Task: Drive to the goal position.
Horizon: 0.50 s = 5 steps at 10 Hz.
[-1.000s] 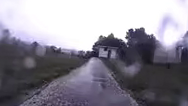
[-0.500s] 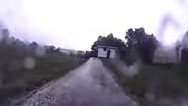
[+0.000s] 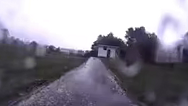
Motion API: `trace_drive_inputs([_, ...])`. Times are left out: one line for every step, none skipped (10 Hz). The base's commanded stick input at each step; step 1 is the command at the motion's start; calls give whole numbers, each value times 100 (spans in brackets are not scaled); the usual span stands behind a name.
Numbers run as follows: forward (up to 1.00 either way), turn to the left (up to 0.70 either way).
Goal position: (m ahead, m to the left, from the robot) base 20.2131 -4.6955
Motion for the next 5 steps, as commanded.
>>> trace_drive_inputs([68,0])
trace_drive_inputs([70,0])
trace_drive_inputs([69,0])
trace_drive_inputs([68,0])
trace_drive_inputs([67,0])
